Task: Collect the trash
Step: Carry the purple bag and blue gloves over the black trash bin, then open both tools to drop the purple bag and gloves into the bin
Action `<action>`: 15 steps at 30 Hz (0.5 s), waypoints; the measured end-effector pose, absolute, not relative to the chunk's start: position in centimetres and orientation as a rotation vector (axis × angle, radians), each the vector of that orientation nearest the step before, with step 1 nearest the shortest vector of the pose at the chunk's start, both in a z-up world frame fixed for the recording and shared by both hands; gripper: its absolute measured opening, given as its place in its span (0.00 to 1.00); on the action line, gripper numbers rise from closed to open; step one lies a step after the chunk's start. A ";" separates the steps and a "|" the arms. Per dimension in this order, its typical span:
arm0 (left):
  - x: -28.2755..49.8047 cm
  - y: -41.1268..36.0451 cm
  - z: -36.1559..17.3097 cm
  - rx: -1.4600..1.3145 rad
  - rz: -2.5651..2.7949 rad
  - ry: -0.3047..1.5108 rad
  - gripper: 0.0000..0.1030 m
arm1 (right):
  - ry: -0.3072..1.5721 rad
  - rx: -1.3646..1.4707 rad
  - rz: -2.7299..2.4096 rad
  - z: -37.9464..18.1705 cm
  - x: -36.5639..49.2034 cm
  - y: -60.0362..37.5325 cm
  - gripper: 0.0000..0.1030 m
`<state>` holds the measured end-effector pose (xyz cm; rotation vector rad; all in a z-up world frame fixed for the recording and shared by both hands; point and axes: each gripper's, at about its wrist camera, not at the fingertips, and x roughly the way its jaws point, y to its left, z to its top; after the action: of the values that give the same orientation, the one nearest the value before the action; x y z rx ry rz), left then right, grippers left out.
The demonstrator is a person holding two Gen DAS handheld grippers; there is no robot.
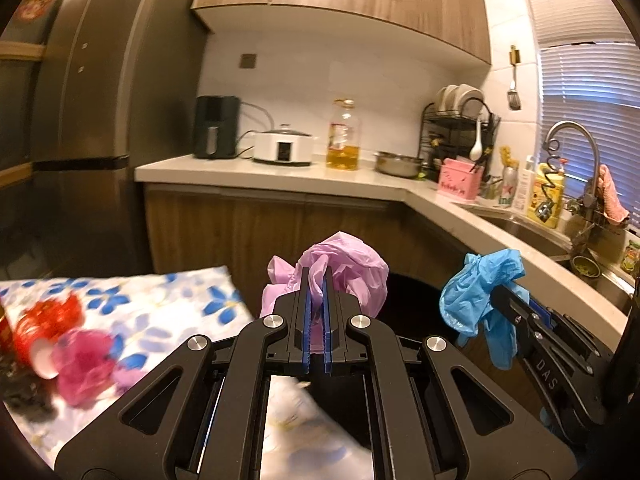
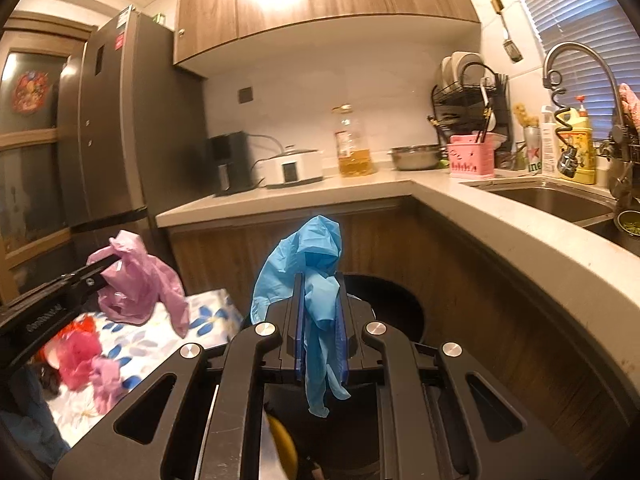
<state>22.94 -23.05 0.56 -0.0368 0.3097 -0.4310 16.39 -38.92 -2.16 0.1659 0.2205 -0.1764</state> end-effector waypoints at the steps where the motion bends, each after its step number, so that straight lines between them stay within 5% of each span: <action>1: 23.3 -23.8 0.7 -0.036 -0.441 0.303 0.03 | 0.217 0.166 -0.181 -2.0 16.5 -39.2 0.13; 15: 27.3 -29.5 -0.5 -0.020 -0.513 0.296 0.04 | 0.202 0.157 -0.213 -2.1 19.2 -41.7 0.13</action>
<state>27.28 -29.53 -0.51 -0.0205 0.2958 -0.5129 19.23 -41.72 -2.08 0.1574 0.2021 -0.2134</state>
